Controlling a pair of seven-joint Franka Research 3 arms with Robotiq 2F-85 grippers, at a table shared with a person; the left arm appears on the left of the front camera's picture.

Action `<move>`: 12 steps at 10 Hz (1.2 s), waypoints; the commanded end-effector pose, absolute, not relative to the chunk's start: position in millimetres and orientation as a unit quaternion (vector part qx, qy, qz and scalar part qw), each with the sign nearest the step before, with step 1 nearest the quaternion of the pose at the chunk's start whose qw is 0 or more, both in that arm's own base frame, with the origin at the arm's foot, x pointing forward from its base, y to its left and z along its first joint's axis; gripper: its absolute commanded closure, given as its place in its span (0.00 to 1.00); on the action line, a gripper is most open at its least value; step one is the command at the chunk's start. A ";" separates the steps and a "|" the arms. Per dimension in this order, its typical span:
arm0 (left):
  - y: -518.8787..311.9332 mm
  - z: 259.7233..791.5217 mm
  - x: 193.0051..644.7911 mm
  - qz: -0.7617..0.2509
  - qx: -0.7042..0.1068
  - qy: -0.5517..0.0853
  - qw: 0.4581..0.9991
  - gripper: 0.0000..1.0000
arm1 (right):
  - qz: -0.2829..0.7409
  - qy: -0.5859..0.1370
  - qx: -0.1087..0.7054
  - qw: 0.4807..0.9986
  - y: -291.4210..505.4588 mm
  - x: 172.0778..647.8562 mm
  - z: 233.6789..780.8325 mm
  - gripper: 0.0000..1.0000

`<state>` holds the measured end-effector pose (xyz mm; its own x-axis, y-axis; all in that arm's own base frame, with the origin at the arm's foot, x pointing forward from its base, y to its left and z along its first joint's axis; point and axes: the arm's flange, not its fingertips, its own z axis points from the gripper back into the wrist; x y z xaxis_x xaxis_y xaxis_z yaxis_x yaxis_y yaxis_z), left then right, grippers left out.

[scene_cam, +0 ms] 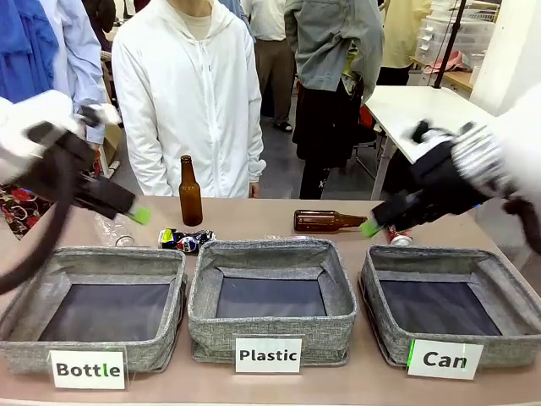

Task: Sort the can waste into the basket.
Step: Pick up the can waste from the table and place it in the right Fabric basket.

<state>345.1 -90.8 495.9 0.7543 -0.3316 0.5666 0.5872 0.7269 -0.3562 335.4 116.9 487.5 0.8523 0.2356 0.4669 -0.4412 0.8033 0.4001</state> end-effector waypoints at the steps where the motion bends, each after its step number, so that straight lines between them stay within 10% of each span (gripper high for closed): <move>1: -5.9 486.5 308.3 -0.240 -0.374 -0.249 0.861 0.00 | 0.129 -0.222 0.340 0.905 53.5 301.5 505.2 0.00; 5: 121.7 446.3 282.0 -0.109 -0.528 -0.330 0.775 0.00 | 0.013 -0.235 0.440 0.866 -60.1 268.5 474.6 0.00; 11: 51.7 406.6 265.5 0.086 -0.576 -0.386 0.716 0.00 | -0.147 -0.225 0.520 0.811 -159.6 254.9 388.3 0.00; 12: 179.7 417.7 311.3 0.062 -0.587 -0.376 0.714 0.00 | -0.145 -0.231 0.487 0.830 -155.6 258.1 386.2 0.00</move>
<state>337.8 154.3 415.2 0.7164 0.5531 0.4253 0.3155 0.2869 -0.9045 272.2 -200.3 400.5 0.8546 -0.4822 0.1928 0.0410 0.4328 0.9006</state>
